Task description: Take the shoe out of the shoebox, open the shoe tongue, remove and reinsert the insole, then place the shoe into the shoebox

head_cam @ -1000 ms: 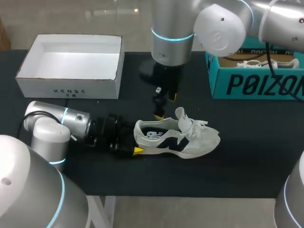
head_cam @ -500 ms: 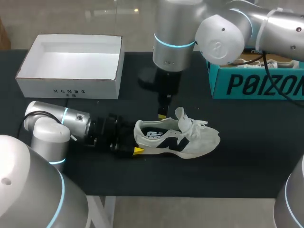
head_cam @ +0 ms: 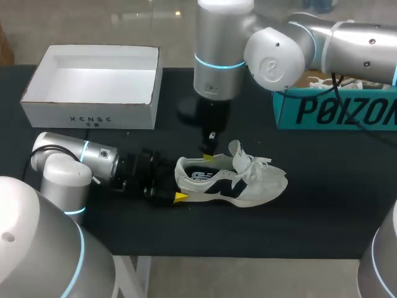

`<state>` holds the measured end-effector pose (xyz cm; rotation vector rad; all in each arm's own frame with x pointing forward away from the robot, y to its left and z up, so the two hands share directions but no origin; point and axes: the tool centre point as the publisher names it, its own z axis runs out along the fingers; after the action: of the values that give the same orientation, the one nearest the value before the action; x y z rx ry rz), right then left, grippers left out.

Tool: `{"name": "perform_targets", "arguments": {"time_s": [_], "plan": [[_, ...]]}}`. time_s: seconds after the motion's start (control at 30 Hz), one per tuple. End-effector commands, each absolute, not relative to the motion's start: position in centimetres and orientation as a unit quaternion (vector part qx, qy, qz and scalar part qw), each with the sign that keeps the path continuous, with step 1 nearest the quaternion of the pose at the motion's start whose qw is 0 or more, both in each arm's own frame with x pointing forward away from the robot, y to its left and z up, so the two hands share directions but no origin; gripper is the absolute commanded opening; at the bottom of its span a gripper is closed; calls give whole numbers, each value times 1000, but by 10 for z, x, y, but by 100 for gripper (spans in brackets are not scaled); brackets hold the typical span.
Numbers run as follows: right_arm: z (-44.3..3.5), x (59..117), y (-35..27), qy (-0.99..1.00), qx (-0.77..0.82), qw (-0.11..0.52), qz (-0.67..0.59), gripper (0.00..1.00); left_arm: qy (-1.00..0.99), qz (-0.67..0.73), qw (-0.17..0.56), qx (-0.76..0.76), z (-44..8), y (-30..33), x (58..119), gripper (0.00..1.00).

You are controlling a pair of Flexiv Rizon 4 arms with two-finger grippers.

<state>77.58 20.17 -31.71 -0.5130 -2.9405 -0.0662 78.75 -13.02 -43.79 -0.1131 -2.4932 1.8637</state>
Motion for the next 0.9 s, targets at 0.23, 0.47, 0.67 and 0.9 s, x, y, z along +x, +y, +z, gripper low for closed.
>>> {"name": "perform_targets", "arguments": {"time_s": [0.23, 0.47, 0.67, 0.9], "plan": [[-347, 779, 190, -978, -186, 93, -14, 0, -801, 597, 13, -36, -443, -130, 788, 0], [-356, 783, 181, -978, -191, 85, 6, 0, -801, 597, 13, -36, -443, -130, 788, 0], [-365, 789, 178, -978, -192, 78, 21, 0, -801, 597, 13, -36, -443, -130, 788, 0], [-364, 794, 177, -978, -195, 69, 41, 0, -801, 597, 13, -36, -443, -130, 788, 0]]}}
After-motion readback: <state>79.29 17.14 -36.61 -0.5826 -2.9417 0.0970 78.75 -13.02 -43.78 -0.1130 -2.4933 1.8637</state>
